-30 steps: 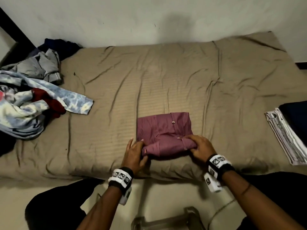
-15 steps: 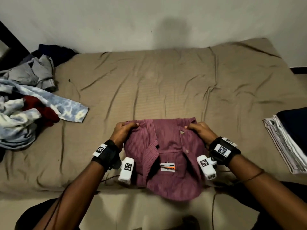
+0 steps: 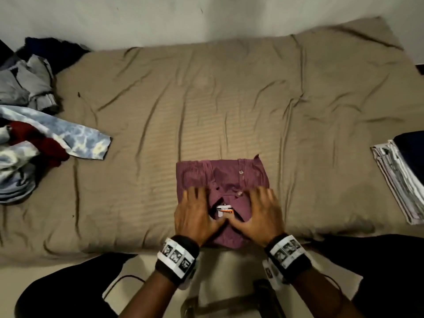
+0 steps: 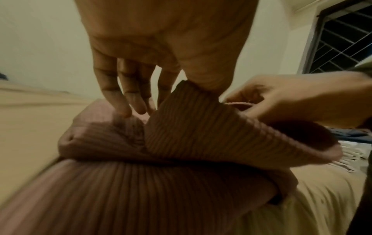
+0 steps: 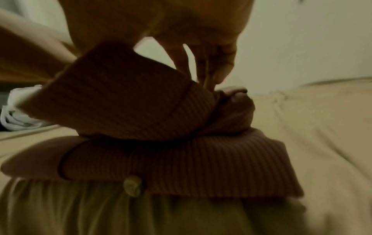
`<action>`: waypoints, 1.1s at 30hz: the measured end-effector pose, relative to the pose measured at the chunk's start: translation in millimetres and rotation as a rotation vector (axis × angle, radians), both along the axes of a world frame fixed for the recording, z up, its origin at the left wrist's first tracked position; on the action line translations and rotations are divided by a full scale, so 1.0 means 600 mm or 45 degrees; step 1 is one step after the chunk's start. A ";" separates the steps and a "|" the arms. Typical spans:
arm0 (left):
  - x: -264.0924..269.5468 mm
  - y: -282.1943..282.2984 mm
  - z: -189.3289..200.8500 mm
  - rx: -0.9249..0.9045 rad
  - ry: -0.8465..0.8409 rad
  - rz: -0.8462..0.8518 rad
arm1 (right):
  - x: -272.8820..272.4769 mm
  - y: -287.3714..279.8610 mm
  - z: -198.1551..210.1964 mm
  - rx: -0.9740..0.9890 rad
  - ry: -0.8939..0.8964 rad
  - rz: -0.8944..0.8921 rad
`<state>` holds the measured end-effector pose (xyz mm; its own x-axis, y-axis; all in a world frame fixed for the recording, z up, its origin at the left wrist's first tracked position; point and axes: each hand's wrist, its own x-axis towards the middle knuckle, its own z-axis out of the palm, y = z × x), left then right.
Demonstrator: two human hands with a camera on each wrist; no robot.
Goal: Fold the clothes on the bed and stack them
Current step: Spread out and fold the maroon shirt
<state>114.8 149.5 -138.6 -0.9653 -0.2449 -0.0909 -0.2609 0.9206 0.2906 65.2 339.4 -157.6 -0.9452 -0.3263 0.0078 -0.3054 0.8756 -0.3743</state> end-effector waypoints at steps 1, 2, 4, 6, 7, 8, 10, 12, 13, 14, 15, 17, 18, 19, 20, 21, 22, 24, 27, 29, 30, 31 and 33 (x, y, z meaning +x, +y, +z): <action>0.003 0.005 -0.010 -0.058 -0.069 -0.033 | 0.011 -0.009 -0.005 0.133 -0.027 0.055; 0.003 0.006 -0.018 -0.059 -0.110 -0.029 | 0.015 -0.017 -0.007 0.260 -0.040 0.095; 0.003 0.003 -0.019 0.014 -0.075 0.035 | 0.015 -0.024 -0.004 0.344 -0.031 0.069; 0.007 -0.001 -0.013 0.101 0.149 0.112 | 0.011 -0.021 0.008 0.176 0.059 0.001; 0.010 -0.003 -0.008 0.138 0.310 0.145 | 0.011 -0.018 0.017 0.013 0.132 -0.052; 0.013 -0.004 -0.001 0.184 0.474 0.177 | 0.013 -0.016 0.027 -0.149 0.208 -0.096; 0.017 -0.002 0.016 0.312 0.672 0.175 | 0.020 -0.025 0.045 -0.356 0.262 -0.090; 0.017 0.000 0.016 0.361 0.765 0.115 | 0.035 -0.045 0.034 -0.346 0.233 0.047; 0.016 0.000 0.010 0.365 0.771 0.079 | 0.044 -0.055 0.016 -0.265 0.188 0.136; 0.015 -0.001 0.001 0.375 0.756 0.056 | 0.053 -0.065 -0.005 -0.171 0.112 0.220; 0.014 0.000 -0.008 0.385 0.731 0.039 | 0.061 -0.071 -0.027 -0.083 0.013 0.285; 0.018 0.001 -0.029 0.345 0.687 -0.070 | 0.072 -0.075 -0.060 0.094 -0.147 0.367; 0.023 0.002 -0.040 0.284 0.674 -0.171 | 0.076 -0.073 -0.067 0.167 -0.188 0.396; 0.031 0.002 -0.050 0.202 0.656 -0.280 | 0.078 -0.069 -0.069 0.202 -0.188 0.435; 0.038 0.001 -0.061 0.119 0.632 -0.367 | 0.078 -0.064 -0.069 0.174 -0.168 0.481; 0.044 0.001 -0.069 0.063 0.604 -0.416 | 0.078 -0.058 -0.065 0.111 -0.148 0.524; 0.047 0.001 -0.074 0.028 0.570 -0.435 | 0.076 -0.052 -0.060 0.042 -0.158 0.559; 0.048 0.006 -0.083 -0.038 0.479 -0.458 | 0.071 -0.037 -0.051 -0.028 -0.173 0.603; 0.048 0.021 -0.103 -0.101 0.240 -0.553 | 0.068 -0.015 -0.053 0.059 -0.191 0.709; 0.059 0.024 -0.119 -0.061 0.129 -0.549 | 0.066 0.001 -0.057 0.152 -0.203 0.786; 0.067 0.022 -0.123 -0.049 0.099 -0.527 | 0.062 0.007 -0.057 0.135 -0.175 0.789; 0.074 0.021 -0.125 -0.060 0.094 -0.511 | 0.058 0.012 -0.051 0.060 -0.148 0.727; 0.078 0.021 -0.116 -0.063 0.123 -0.537 | 0.052 0.013 -0.033 -0.176 -0.025 0.514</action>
